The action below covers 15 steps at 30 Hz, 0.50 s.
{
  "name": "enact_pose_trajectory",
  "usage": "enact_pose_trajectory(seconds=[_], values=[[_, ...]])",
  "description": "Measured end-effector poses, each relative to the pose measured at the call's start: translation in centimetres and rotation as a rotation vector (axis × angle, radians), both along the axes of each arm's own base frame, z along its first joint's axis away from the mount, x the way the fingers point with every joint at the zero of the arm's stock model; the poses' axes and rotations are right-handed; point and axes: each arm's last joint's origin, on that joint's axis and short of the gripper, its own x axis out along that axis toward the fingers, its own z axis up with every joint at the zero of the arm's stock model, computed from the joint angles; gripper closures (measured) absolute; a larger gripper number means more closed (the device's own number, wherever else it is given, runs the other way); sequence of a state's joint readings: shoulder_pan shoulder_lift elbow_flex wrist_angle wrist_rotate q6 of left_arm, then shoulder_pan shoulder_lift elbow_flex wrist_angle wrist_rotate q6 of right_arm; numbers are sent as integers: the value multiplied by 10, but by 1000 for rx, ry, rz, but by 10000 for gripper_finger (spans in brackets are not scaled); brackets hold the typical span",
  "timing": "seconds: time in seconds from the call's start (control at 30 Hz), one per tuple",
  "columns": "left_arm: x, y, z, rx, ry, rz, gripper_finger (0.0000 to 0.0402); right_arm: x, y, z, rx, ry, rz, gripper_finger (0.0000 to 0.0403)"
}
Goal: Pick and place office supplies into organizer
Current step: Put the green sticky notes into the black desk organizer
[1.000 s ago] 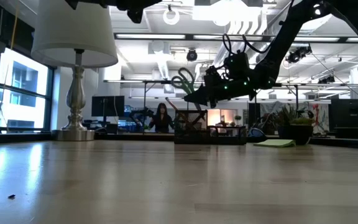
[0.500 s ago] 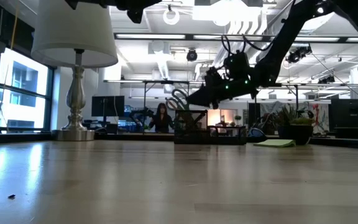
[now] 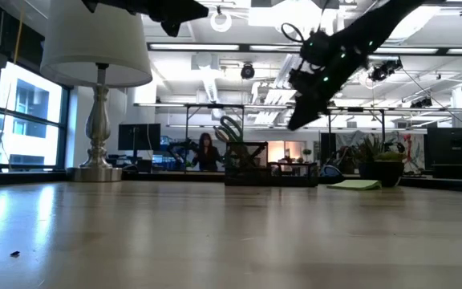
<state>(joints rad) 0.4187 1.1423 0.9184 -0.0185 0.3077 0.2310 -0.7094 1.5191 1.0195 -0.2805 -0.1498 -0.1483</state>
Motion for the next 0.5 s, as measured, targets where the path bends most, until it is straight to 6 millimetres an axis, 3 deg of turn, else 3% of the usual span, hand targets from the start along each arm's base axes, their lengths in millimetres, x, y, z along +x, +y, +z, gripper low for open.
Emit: enact_pose_trajectory(seconds=[0.27,0.5], values=[[0,0,-1,-24,4,5,401,-38,33,1,175,325,-257,265],[0,0,-1,-31,8,2,401,-54,58,-33,261,455,-301,265]])
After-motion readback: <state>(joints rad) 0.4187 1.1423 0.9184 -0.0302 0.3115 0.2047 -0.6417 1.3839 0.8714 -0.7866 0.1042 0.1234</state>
